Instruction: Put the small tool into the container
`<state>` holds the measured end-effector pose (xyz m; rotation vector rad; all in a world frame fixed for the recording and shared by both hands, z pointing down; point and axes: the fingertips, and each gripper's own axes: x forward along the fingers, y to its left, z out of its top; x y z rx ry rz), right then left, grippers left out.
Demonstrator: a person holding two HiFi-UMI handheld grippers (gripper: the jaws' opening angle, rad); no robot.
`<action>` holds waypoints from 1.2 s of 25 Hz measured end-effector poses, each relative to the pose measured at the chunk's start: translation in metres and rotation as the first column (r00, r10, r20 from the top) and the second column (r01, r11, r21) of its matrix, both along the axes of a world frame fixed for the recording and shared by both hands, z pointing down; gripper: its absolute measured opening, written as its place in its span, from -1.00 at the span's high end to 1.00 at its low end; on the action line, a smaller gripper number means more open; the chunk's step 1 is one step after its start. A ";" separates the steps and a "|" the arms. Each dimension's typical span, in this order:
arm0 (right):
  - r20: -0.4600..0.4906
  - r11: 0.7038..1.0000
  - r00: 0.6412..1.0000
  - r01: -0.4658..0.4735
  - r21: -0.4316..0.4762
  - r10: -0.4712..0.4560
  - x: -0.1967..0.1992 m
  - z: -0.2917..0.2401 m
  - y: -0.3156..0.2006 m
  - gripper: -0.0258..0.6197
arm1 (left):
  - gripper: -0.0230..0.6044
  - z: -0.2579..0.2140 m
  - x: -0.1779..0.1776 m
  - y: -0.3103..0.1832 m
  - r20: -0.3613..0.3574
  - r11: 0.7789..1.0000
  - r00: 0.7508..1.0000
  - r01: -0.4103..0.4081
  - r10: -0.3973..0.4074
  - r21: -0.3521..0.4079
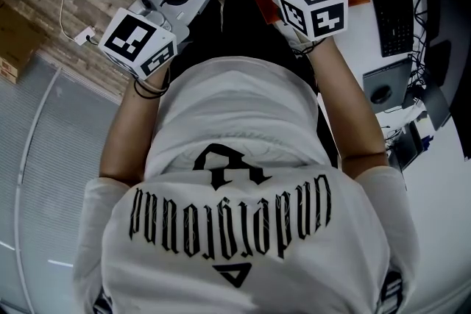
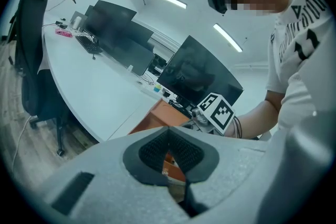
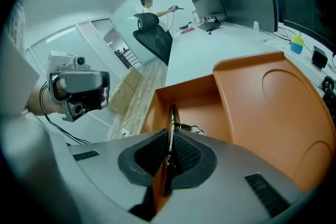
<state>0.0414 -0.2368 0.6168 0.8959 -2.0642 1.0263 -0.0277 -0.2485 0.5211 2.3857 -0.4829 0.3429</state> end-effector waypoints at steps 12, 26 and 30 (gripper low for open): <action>-0.037 1.000 0.999 -0.001 0.004 0.001 -0.004 0.005 -0.002 0.86 | 0.88 0.001 -0.002 0.004 -0.003 1.000 1.000 0.012 -0.012 -0.005; -0.106 0.999 0.993 -0.041 0.029 0.043 -0.004 0.008 -0.002 0.34 | 0.88 -0.004 -0.004 0.013 -0.014 1.000 1.000 0.015 -0.015 -0.009; -0.132 0.996 0.988 -0.067 0.061 0.074 0.001 0.000 -0.003 0.31 | 0.88 -0.013 -0.005 0.018 -0.018 1.000 1.000 0.005 -0.005 0.008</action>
